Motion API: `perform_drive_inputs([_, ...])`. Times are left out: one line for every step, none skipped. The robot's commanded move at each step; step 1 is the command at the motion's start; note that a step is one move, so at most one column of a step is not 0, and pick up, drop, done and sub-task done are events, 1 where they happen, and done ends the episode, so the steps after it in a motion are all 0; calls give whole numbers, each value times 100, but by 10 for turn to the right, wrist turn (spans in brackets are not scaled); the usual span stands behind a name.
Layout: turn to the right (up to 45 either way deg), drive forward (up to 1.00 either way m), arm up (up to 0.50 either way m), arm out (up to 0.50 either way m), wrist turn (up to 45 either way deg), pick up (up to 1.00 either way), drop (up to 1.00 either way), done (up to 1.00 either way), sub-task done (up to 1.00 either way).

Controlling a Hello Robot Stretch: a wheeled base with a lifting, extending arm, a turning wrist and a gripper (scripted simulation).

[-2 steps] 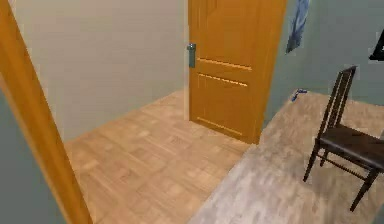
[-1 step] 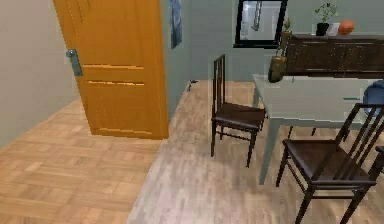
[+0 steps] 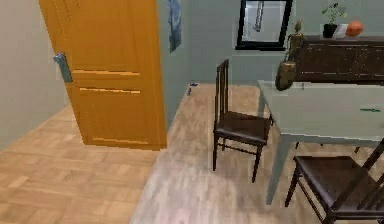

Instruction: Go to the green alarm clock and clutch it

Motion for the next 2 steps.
perform_drive_inputs([-150, 0, 0, 0, 0, 0, 0, 0, 0])
perform_drive_inputs([0, 20, 0, 0, 0, 0, 0, 0, 0])
